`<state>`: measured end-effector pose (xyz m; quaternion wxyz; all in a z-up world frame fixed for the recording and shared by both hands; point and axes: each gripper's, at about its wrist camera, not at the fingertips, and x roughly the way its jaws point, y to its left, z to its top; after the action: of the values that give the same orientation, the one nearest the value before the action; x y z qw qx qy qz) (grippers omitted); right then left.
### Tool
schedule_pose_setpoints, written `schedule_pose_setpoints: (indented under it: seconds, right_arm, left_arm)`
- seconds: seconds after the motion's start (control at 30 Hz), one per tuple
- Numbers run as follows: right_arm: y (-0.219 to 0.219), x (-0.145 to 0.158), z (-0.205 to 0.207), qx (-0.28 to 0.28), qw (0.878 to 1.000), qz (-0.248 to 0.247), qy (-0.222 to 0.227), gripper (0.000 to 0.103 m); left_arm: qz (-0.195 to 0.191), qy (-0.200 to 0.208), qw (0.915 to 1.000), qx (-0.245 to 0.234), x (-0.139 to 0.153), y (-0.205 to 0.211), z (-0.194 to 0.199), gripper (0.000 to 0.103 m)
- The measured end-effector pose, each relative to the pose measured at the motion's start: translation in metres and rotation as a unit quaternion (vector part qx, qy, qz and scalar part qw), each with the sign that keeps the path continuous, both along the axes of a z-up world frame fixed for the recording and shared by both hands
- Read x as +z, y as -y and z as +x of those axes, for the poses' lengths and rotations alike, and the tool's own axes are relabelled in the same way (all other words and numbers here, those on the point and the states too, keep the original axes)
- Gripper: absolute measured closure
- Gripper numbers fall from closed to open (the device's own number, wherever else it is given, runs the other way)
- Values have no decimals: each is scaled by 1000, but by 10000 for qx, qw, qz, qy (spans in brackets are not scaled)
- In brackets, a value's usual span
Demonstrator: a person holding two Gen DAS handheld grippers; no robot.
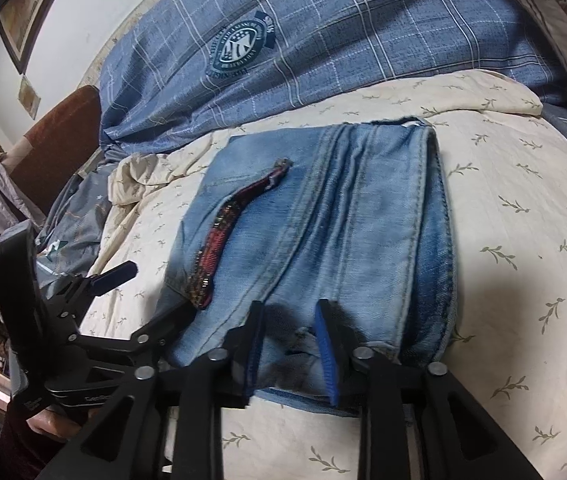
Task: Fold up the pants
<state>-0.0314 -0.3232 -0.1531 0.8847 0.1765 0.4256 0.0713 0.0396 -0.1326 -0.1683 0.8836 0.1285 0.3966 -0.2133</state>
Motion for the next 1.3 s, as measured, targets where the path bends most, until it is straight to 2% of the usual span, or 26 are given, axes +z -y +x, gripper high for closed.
schedule_pose_setpoints:
  seconds: [0.1,0.13,0.27,0.43,0.6,1.07,1.3]
  right_arm:
    - [-3,3,-1,75,9999,46,75,62]
    - [-3,5,-2,103,9998,79,129,54]
    - [-3,21,-11,-36,9983,-158,557,46]
    - [26,23,-14,-603,9963,92,607,46]
    - [48,24,-19,-973,9933,202,585,46]
    - [63,22,-25,-1224,9907,277,520,46]
    - [74,17,-24,-1390,9884,475,381,46]
  left_arm:
    - [13,-17,10000,-15,1,1,0,0]
    - [16,-16,10000,-15,1,1,0,0]
    - [106,106,9999,-50,6,3,-1,0]
    - [149,280,9994,-117,13,4,-5,0]
    - [34,341,9994,-76,18,3,-3,0]
    - [-7,349,9994,-38,21,2,-1,0]
    - [-419,124,9990,132,28,-17,14,0]
